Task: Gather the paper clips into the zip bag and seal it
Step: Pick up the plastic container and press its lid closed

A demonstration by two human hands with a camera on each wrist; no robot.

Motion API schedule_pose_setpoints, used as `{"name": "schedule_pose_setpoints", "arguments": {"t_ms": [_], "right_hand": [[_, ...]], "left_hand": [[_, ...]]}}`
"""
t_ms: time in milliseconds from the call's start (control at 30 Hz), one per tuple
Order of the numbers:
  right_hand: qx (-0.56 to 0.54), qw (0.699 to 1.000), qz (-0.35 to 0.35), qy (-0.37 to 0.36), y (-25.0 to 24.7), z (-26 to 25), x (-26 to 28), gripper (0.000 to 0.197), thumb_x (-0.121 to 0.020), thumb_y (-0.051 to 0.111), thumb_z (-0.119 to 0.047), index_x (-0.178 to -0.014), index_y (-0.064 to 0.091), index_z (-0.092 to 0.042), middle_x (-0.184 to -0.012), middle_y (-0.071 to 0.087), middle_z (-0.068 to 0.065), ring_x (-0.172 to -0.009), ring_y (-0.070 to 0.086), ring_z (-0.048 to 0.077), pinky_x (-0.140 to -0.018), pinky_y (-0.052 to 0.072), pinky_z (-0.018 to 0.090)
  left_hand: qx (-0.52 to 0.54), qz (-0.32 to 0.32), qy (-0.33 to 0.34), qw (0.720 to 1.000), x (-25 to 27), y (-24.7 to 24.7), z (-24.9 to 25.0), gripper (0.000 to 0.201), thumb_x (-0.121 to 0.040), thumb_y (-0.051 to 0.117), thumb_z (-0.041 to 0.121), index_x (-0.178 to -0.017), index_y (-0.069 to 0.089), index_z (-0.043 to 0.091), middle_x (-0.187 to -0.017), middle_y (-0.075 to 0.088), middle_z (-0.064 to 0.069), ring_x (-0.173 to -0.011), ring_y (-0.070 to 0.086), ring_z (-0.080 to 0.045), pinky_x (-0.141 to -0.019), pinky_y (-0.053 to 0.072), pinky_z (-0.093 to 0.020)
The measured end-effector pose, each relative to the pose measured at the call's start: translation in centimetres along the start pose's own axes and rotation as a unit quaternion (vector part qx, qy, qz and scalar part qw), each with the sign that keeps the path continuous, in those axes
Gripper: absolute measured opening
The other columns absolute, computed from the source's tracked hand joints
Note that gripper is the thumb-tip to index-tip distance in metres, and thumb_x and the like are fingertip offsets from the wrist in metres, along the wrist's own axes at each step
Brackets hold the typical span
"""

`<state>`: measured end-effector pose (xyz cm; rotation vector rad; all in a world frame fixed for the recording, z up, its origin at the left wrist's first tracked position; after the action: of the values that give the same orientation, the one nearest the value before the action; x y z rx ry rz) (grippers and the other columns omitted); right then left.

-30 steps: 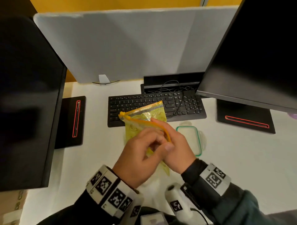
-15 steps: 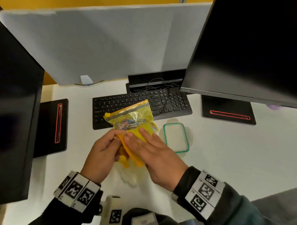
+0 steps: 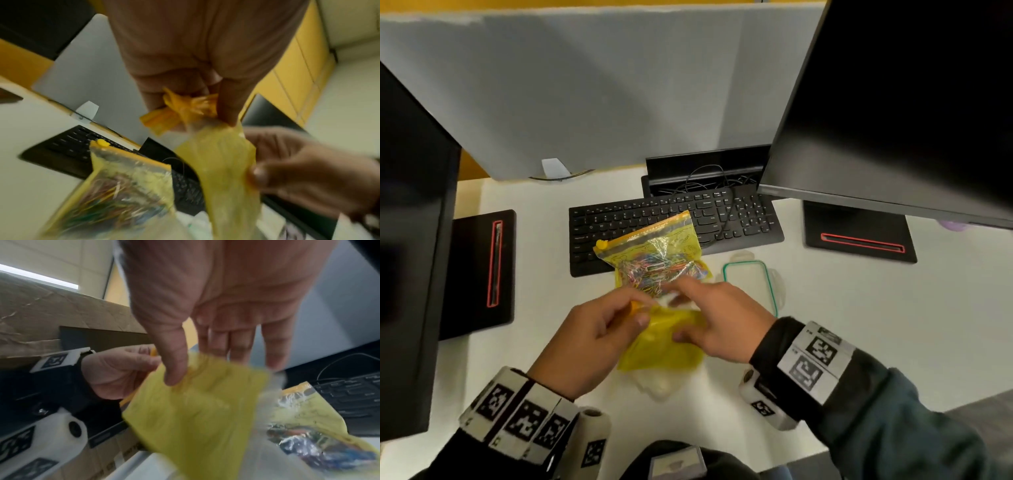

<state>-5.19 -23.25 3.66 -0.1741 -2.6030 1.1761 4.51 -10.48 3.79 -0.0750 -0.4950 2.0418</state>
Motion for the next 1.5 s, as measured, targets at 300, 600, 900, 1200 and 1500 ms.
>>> {"name": "schedule_pose_setpoints", "arguments": {"t_ms": [300, 600, 900, 1200, 1500], "right_hand": [[-0.503, 0.850, 0.115, 0.107, 1.1, 1.8, -1.0, 0.022, -0.075, 0.061, -0.020, -0.097, 0.063, -0.024, -0.101, 0.068, 0.008, -0.095, 0.063, 0.025, -0.093, 0.049, 0.048], [-0.534, 0.834, -0.004, 0.138, 4.0, 2.0, -0.9, 0.033, -0.090, 0.054, -0.004, -0.116, 0.055, -0.024, -0.116, 0.064, 0.010, -0.096, 0.063, 0.024, -0.085, 0.053, 0.042], [-0.587, 0.789, 0.031, 0.181, 2.8, 4.1, -1.3, 0.055, -0.082, 0.035, 0.016, -0.049, 0.067, -0.014, -0.049, 0.060, 0.000, -0.041, 0.050, 0.008, -0.044, 0.046, 0.018], [0.086, 0.984, -0.087, 0.128, 5.0, 3.1, -1.5, 0.024, -0.086, 0.058, -0.028, -0.083, 0.068, -0.006, -0.089, 0.068, 0.015, -0.084, 0.062, 0.029, -0.064, 0.039, 0.027], [0.340, 0.927, -0.132, 0.083, 8.1, 1.9, -2.1, 0.023, -0.091, 0.045, -0.013, -0.106, 0.061, -0.007, -0.115, 0.059, 0.013, -0.109, 0.049, 0.033, -0.092, 0.035, 0.044]], "left_hand": [[0.476, -0.023, -0.209, 0.854, -0.6, 1.7, -3.5, 0.103, -0.023, 0.082, 0.065, -0.109, 0.061, 0.013, -0.108, 0.069, -0.013, -0.095, 0.067, -0.025, -0.070, 0.059, -0.037], [0.204, 0.048, -0.104, 0.972, -1.6, 0.7, -2.6, 0.017, -0.082, 0.059, 0.007, -0.089, 0.068, 0.020, -0.079, 0.075, 0.002, -0.079, 0.069, -0.020, -0.063, 0.057, -0.025], [0.212, 0.047, -0.097, 0.971, -1.2, 1.0, -1.9, 0.057, -0.082, 0.033, -0.018, -0.054, 0.068, 0.015, -0.068, 0.071, 0.001, -0.065, 0.066, -0.016, -0.048, 0.051, -0.022], [-0.358, -0.186, -0.054, 0.913, 1.6, 6.3, -5.9, 0.044, -0.089, 0.024, 0.033, -0.124, 0.049, 0.040, -0.108, 0.062, 0.002, -0.100, 0.044, -0.021, -0.086, 0.040, -0.034], [-0.429, -0.118, -0.092, 0.891, 2.1, 5.5, -6.9, 0.064, -0.061, 0.033, 0.074, -0.113, 0.055, 0.044, -0.131, 0.040, -0.001, -0.113, 0.045, -0.025, -0.084, 0.045, -0.040]]}}
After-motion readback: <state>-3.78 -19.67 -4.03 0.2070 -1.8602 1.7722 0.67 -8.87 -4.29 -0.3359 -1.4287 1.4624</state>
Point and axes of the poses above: each hand's wrist, its own x-axis away from the middle knuckle, its own y-axis out of the palm, z = x × y, the point moved 5 cm from there along -x, towards the middle knuckle
